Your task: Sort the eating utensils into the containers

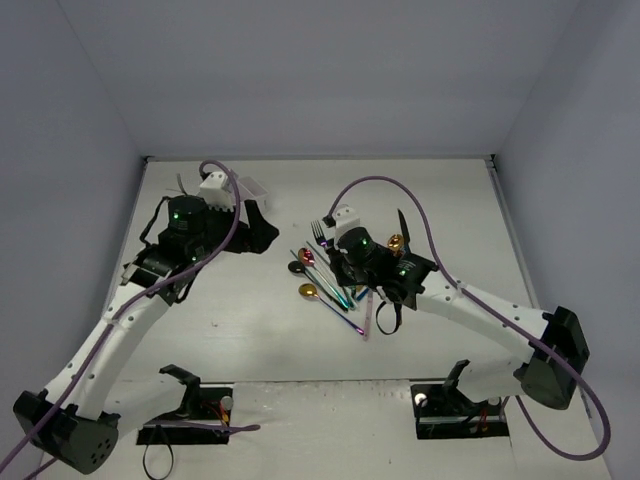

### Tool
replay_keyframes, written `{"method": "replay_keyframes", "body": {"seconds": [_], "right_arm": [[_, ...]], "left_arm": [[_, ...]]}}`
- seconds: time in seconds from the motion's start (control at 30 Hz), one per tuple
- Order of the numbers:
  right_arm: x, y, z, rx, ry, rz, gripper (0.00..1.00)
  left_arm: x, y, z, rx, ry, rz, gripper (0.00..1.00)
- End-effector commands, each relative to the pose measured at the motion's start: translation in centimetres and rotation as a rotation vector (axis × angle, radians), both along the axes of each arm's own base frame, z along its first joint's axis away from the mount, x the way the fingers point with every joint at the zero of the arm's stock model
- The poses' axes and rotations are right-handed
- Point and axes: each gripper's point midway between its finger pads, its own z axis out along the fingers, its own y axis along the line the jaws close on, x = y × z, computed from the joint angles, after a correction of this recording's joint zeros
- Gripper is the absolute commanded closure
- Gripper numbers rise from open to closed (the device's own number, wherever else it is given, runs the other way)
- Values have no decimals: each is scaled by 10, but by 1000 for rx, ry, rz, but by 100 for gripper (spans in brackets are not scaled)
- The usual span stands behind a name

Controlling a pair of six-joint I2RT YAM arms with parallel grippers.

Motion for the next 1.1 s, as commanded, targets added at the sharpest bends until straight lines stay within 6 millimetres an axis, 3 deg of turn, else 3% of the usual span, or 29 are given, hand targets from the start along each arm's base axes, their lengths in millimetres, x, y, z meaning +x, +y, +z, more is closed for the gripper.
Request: {"method": "replay_keyframes", "body": {"seconds": [0.0,0.13,0.37,0.57,0.67,0.77,0.9,1.0,1.07], "right_arm": [[2,27,77,103,-174,85,100],[-4,42,97,146,-208,139,100],[-4,53,115,190,-233,172,100],[-3,59,117,199,-239,188,100],[-2,61,115,194,-241,191,100],[0,63,112,187,-239,190,100],[6,61,108,160,-248,174,63],[13,55,108,141,-265,138,40],[16,48,107,126,-276,109,31]], "left_arm": [[22,-39,51,-150,-165,-66,21],[31,-62,57,-166,-203,-106,21],[40,-77,59,-146,-236,-136,28],[46,-85,51,-141,-228,-145,64],[46,-87,51,-155,-240,-150,91],[46,-87,54,-161,-260,-146,100],[55,-72,57,-107,-299,-84,100],[69,-46,60,-20,-315,-3,100],[81,-17,59,43,-306,71,100]]}}
